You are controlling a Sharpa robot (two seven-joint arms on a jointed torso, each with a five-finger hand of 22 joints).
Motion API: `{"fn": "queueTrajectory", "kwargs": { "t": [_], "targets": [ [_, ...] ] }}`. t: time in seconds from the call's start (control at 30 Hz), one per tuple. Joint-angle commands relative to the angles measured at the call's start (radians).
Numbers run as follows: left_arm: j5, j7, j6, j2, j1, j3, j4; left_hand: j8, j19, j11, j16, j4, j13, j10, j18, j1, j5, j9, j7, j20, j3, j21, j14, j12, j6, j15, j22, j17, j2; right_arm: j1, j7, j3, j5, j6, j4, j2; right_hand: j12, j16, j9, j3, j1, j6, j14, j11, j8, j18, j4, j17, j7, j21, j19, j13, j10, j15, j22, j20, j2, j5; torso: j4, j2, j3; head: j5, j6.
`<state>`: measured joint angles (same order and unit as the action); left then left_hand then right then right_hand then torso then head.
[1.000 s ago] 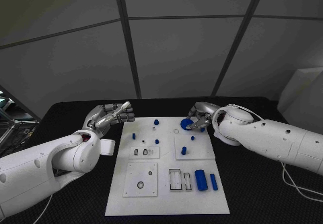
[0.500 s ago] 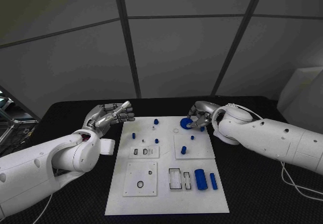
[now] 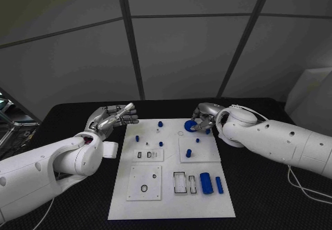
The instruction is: Assemble the parts on the task board
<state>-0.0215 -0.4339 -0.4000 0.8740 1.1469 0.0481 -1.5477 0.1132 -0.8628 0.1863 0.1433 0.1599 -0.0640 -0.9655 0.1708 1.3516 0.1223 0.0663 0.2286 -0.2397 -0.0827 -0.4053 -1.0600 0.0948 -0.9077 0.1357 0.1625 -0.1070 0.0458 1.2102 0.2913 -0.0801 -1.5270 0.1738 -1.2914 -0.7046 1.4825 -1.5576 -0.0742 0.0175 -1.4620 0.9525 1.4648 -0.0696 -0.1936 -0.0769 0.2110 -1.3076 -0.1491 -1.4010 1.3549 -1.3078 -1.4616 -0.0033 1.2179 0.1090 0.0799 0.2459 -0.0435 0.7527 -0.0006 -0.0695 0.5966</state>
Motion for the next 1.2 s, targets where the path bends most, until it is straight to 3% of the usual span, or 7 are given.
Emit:
{"fn": "queueTrajectory", "kwargs": {
  "t": [0.03, 0.27, 0.4, 0.6, 0.77, 1.0, 1.2],
  "targets": [
    [-0.005, 0.005, 0.013, -0.001, 0.001, 0.001, 0.000, -0.007, -0.005, 0.003, -0.005, -0.002, -0.001, -0.002, 0.011, -0.005, -0.005, -0.001, 0.013, -0.003, 0.005, -0.006, -0.002, -0.004, -0.002, 0.003, -0.001, -0.002, -0.007, -0.001, 0.018, 0.001, -0.051, -0.044, -0.001, 0.000, 0.018, -0.008, -0.001, 0.011, -0.004, 0.014, 0.103, 0.004, -0.004, 0.008, -0.003, -0.248, -0.001, -0.010, 0.011, -0.171, -0.048, 0.000, 0.011, -0.003, -0.008, 0.001, -0.0010, 0.000, 0.0001, -0.001, 0.001],
    [-0.005, 0.008, 0.014, -0.001, 0.001, 0.001, 0.000, -0.009, -0.005, 0.004, -0.006, -0.003, 0.000, 0.001, 0.011, -0.003, -0.005, -0.001, 0.014, -0.003, 0.006, -0.006, -0.002, -0.007, 0.000, 0.003, -0.001, -0.002, -0.008, -0.001, 0.027, 0.001, -0.073, -0.023, -0.008, 0.002, 0.046, -0.011, 0.002, 0.027, 0.007, 0.031, 0.104, 0.007, -0.002, 0.012, -0.006, -0.256, 0.003, -0.022, 0.024, -0.207, -0.072, -0.003, 0.033, -0.005, -0.015, 0.033, -0.0005, -0.001, 0.0004, 0.000, 0.001],
    [-0.005, 0.009, 0.014, -0.002, 0.001, 0.001, 0.002, -0.010, -0.005, 0.004, -0.006, -0.004, 0.000, 0.001, 0.011, -0.002, -0.005, -0.001, 0.014, -0.003, 0.006, -0.006, -0.002, -0.007, 0.000, 0.003, -0.001, -0.002, -0.009, -0.001, 0.033, 0.001, -0.078, 0.030, -0.027, -0.003, 0.061, -0.012, 0.002, 0.048, 0.007, 0.042, 0.105, 0.010, 0.000, 0.014, -0.007, -0.260, 0.007, -0.026, 0.027, -0.227, -0.085, -0.006, 0.040, -0.007, -0.028, 0.066, -0.0006, -0.001, 0.0014, 0.001, -0.002],
    [-0.005, 0.010, 0.015, -0.002, 0.001, 0.001, 0.006, -0.011, -0.005, 0.005, -0.007, -0.004, 0.000, 0.002, 0.011, -0.001, -0.004, -0.001, 0.014, -0.003, 0.006, -0.006, -0.002, -0.008, 0.001, 0.003, -0.002, -0.002, -0.011, -0.001, 0.033, 0.001, -0.083, 0.112, -0.081, -0.017, 0.073, -0.013, 0.002, 0.056, 0.009, 0.048, 0.106, 0.011, 0.002, 0.016, -0.009, -0.263, 0.008, -0.031, 0.033, -0.243, -0.096, -0.007, 0.051, -0.008, -0.026, 0.069, 0.0014, -0.003, -0.0003, 0.002, -0.004],
    [-0.005, 0.011, 0.018, -0.003, 0.001, 0.001, 0.009, -0.012, -0.005, 0.005, -0.008, -0.007, 0.000, 0.003, 0.011, 0.002, -0.004, -0.001, 0.014, -0.003, 0.006, -0.006, -0.003, -0.009, 0.001, 0.003, -0.002, -0.003, -0.013, -0.001, 0.027, 0.001, -0.160, 0.188, -0.139, -0.017, 0.079, -0.013, 0.003, 0.066, 0.007, 0.053, 0.106, 0.013, 0.007, 0.018, -0.013, -0.263, 0.010, -0.037, 0.040, -0.251, -0.101, -0.008, 0.064, -0.009, -0.021, 0.071, 0.0002, -0.001, 0.0010, 0.002, -0.009],
    [-0.005, 0.013, 0.021, -0.001, 0.001, 0.001, 0.008, -0.012, -0.005, 0.005, -0.008, -0.007, 0.000, 0.003, 0.011, 0.002, -0.004, -0.001, 0.014, -0.003, 0.006, -0.006, -0.003, -0.009, 0.001, 0.003, -0.002, -0.003, -0.013, -0.001, 0.027, 0.001, -0.249, 0.210, -0.169, 0.012, 0.081, -0.013, 0.002, 0.075, 0.010, 0.059, 0.106, 0.014, 0.010, 0.019, -0.013, -0.263, 0.011, -0.040, 0.044, -0.253, -0.103, -0.009, 0.070, -0.010, -0.018, 0.066, -0.0039, 0.000, -0.0003, 0.005, -0.008],
    [-0.005, 0.013, 0.022, -0.002, 0.001, 0.001, 0.008, -0.013, -0.005, 0.005, -0.009, -0.009, 0.000, 0.003, 0.011, 0.005, -0.004, -0.001, 0.014, -0.003, 0.006, -0.006, -0.003, -0.010, 0.001, 0.003, -0.002, -0.003, -0.013, -0.001, 0.031, 0.002, -0.306, 0.206, -0.163, 0.062, 0.082, -0.013, 0.002, 0.080, 0.011, 0.063, 0.106, 0.014, 0.012, 0.020, -0.013, -0.263, 0.012, -0.042, 0.046, -0.255, -0.104, -0.010, 0.074, -0.011, -0.017, 0.065, -0.0018, 0.000, -0.0007, 0.015, -0.005]
  ]
}}
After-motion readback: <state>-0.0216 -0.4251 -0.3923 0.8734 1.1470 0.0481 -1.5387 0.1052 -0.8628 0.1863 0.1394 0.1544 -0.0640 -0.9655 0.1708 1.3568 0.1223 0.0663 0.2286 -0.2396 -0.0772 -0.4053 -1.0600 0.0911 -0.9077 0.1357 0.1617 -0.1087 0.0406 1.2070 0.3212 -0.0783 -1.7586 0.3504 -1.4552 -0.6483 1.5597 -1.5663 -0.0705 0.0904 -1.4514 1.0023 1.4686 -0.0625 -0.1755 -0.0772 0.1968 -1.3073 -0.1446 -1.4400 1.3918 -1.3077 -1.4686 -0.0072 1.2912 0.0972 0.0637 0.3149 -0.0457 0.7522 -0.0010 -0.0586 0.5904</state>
